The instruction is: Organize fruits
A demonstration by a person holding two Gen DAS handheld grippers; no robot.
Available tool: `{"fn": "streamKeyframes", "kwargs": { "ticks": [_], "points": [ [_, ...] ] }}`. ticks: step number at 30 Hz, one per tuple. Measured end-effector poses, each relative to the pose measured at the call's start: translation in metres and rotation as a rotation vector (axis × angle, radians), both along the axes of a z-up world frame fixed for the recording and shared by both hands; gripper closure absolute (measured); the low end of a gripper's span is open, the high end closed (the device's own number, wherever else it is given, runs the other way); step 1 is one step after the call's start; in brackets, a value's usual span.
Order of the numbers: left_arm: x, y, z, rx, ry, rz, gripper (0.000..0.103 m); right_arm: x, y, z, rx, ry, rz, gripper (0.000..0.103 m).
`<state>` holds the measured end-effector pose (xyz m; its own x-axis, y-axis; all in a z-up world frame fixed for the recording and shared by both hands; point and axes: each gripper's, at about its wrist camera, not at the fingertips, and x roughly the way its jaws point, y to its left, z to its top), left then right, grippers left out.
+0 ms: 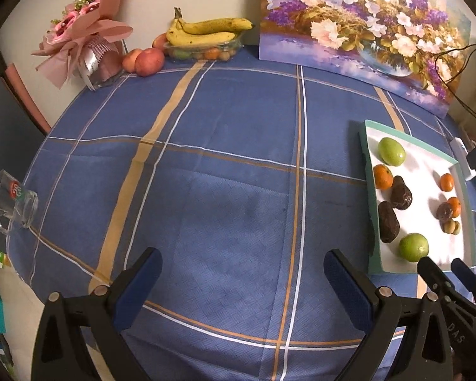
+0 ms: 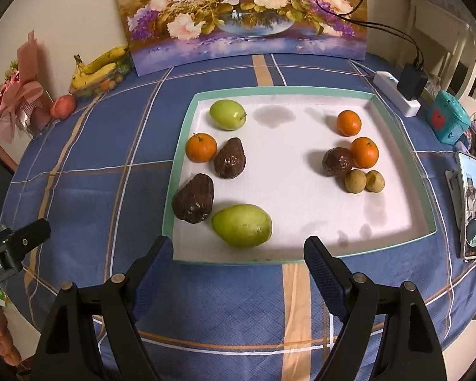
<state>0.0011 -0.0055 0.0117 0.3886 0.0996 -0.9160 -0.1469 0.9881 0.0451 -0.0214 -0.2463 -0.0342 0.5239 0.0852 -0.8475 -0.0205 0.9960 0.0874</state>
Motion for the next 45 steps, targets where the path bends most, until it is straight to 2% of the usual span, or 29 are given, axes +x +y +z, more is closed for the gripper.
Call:
{"fn": "streamKeyframes", "kwargs": {
  "ticks": [5,45],
  "points": [
    [0.0012,0.0043,-0.0032,-0.008,0.014,0.02,0.0,0.0005,-0.0006,0.0003,-0.001,-0.01,-0.007,0.018],
    [0.0021,0.004,-0.0095,-0.017,0.039,0.005,0.0,0.0014,-0.0039,-0.0002,0.008,-0.012,-0.015,0.018]
  ]
}}
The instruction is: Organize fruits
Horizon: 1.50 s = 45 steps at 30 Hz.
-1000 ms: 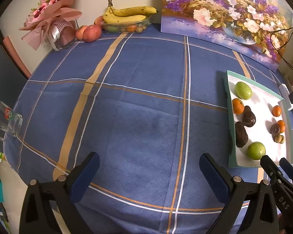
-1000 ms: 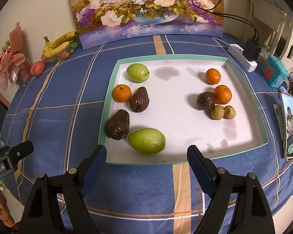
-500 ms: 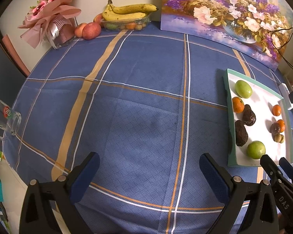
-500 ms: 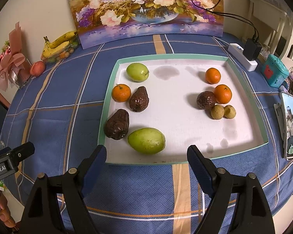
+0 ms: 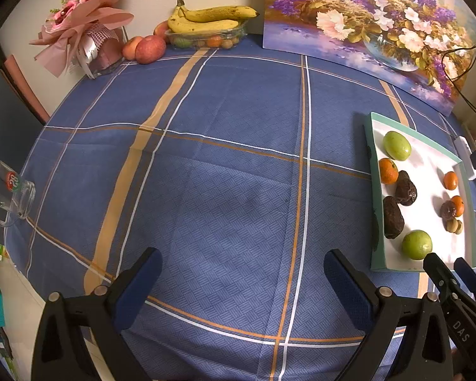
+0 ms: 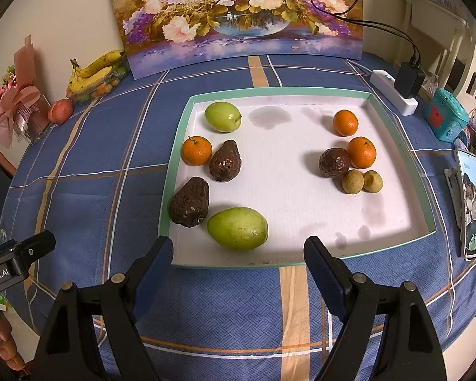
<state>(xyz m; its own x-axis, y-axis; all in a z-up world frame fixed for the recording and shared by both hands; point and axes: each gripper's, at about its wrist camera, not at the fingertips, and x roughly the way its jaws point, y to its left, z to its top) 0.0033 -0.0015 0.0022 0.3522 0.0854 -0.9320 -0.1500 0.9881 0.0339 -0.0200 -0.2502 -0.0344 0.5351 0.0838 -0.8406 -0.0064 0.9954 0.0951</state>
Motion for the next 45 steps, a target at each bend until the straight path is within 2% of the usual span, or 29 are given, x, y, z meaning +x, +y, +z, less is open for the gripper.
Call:
{"fn": "streamKeyframes", "kwargs": {
  "ticks": [45],
  "points": [
    [0.0004,0.0001,0.0001,0.001,0.002,-0.001,0.0,-0.0014,0.0008,-0.0024,0.0,0.005,-0.002,0.018]
  ]
}}
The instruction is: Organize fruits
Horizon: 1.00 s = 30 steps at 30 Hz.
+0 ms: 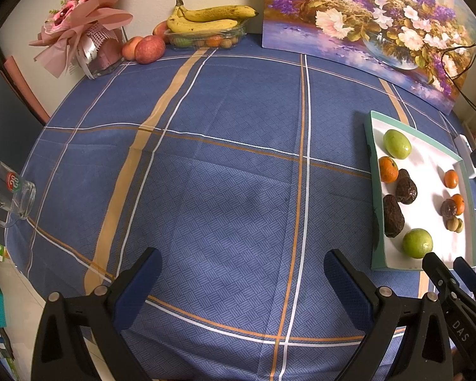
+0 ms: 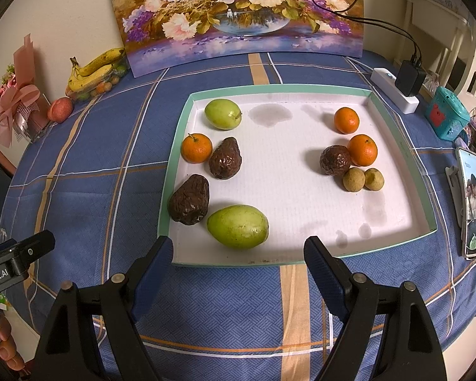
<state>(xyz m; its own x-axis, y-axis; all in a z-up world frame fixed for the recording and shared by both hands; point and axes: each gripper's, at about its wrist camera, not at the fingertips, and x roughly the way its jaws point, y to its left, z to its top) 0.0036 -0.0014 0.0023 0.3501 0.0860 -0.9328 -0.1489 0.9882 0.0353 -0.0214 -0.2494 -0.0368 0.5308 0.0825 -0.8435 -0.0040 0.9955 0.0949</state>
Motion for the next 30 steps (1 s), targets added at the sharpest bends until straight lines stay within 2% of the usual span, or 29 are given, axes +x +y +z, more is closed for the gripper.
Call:
{"fn": "streamKeyframes", "kwargs": {
  "ticks": [30],
  "points": [
    [-0.0003,-0.0005,0.0,0.001,0.004,-0.002,0.0,0.0002,0.0004,-0.0014,-0.001,0.007,0.003,0.018]
  ]
}}
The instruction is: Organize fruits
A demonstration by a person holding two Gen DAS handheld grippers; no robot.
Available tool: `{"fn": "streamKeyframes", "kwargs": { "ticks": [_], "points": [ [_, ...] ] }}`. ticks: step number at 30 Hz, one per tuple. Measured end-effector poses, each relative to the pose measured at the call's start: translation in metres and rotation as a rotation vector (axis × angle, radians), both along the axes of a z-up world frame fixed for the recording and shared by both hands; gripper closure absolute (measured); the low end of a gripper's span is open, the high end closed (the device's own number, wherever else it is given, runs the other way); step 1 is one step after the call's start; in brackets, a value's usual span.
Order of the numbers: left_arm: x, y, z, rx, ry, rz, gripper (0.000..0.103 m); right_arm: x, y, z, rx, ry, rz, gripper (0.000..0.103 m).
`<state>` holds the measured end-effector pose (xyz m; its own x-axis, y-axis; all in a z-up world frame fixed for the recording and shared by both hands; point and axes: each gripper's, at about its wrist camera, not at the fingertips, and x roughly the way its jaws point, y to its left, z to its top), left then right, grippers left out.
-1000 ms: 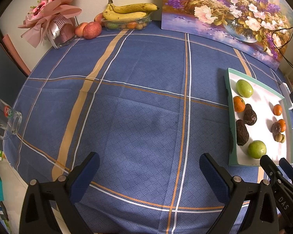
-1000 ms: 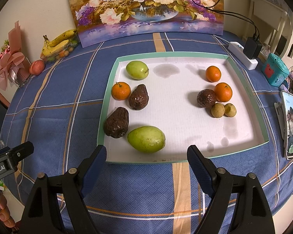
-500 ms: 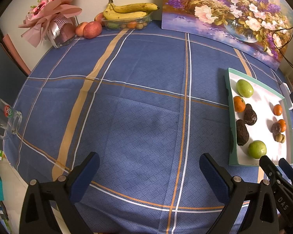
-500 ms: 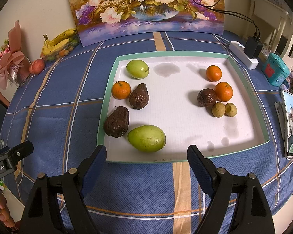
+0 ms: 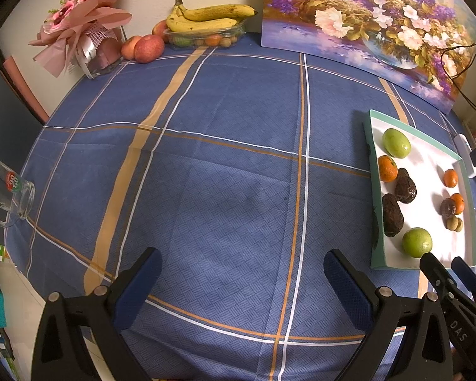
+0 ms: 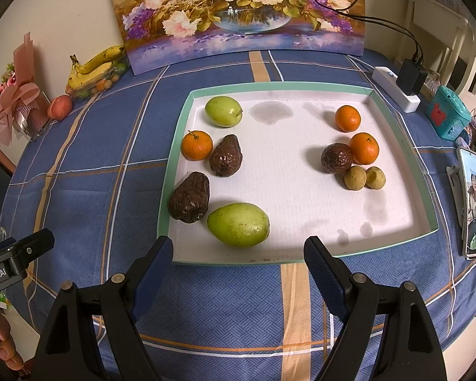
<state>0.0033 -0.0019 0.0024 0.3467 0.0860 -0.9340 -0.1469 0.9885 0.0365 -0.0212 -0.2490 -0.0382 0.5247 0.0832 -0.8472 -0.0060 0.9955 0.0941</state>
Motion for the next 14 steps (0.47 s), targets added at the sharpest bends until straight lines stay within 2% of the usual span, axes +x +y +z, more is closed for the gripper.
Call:
{"fn": "streamKeyframes", "kwargs": {
  "ticks": [14],
  "points": [
    [-0.0014,-0.0024,0.0017,0.01,-0.014,-0.014,0.0,0.0004,-0.0009,-0.001,0.0,0.003,0.001,0.018]
  ]
}}
